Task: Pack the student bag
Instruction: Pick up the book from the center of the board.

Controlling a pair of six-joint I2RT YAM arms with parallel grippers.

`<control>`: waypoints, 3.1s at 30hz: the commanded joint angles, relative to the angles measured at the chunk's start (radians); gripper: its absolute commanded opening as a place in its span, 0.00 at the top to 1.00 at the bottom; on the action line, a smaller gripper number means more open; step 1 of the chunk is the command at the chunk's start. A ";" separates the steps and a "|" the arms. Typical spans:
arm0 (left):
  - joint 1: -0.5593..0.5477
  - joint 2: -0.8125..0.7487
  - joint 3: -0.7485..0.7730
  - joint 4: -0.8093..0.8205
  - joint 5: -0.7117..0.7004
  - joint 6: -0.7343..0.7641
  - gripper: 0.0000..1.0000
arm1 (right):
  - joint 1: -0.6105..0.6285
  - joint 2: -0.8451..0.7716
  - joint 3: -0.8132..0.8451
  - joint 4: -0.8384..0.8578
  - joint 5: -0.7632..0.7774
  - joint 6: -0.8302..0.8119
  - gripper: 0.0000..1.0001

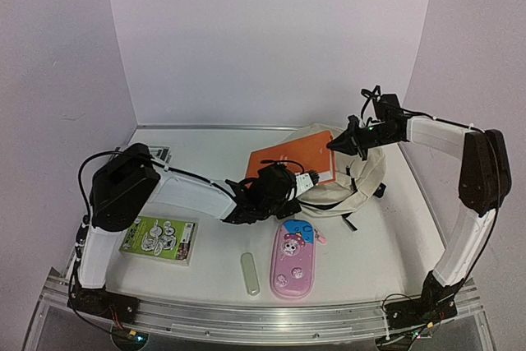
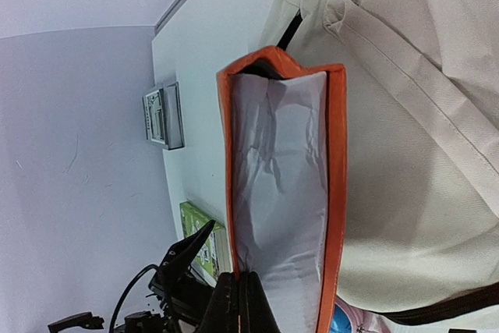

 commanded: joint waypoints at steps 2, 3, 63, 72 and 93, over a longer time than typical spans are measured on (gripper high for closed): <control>-0.013 0.061 0.071 0.258 -0.181 0.220 0.02 | 0.012 -0.053 -0.019 0.086 -0.053 0.037 1.00; -0.014 0.068 0.069 0.299 -0.204 0.249 0.04 | 0.013 -0.055 -0.023 0.087 -0.053 0.038 1.00; 0.206 -0.562 0.089 -0.633 1.293 -0.505 0.68 | 0.233 -0.282 0.369 -0.967 0.038 -1.438 0.02; 0.206 -0.534 0.103 -0.613 1.383 -0.519 0.65 | 0.298 -0.257 0.348 -0.961 0.069 -1.441 0.16; 0.292 -0.739 -0.157 -0.271 0.861 -0.775 0.00 | 0.223 -0.190 0.435 -0.931 -0.057 -1.252 0.90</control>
